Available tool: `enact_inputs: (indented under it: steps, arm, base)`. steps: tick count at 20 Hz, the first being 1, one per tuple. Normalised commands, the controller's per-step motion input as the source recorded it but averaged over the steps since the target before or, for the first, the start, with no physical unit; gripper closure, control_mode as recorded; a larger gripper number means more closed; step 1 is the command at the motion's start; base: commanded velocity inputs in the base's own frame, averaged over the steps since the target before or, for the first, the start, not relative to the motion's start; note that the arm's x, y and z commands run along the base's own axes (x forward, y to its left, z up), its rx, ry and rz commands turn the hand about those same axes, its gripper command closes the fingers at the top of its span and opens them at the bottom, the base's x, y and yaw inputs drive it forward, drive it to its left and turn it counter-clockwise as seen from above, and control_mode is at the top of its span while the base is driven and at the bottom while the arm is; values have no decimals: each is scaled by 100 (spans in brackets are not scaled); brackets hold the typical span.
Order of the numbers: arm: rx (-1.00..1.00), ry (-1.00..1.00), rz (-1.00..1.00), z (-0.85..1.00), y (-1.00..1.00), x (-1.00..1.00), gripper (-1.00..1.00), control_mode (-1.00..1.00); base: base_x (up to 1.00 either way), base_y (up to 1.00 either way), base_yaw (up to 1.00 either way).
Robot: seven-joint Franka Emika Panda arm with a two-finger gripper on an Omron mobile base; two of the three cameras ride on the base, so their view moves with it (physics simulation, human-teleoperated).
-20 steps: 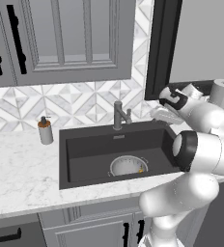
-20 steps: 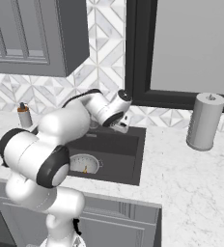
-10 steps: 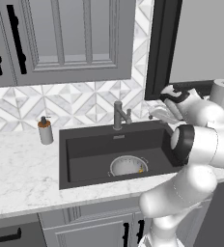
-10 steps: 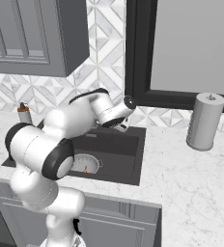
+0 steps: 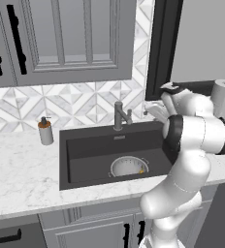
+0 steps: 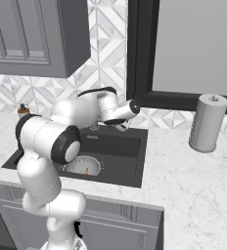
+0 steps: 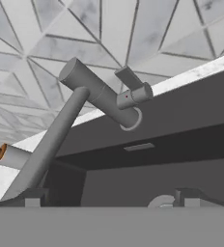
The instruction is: Put the colander in the sink, put the banana in the colander, and turn on the sink faucet and pour water over the colander.
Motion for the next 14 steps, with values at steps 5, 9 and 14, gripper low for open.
enact_inputs:
  steps: [5,9,14]
  arm:
    - [8,-1,0,-3,8,24,-100,-100]
    - [5,0,0,-9,20,26,-100,-100]
    - [1,-1,0,-19,22,38,-100,-100]
  base:
    - [0,0,0]
    - [0,0,0]
    - [0,0,0]
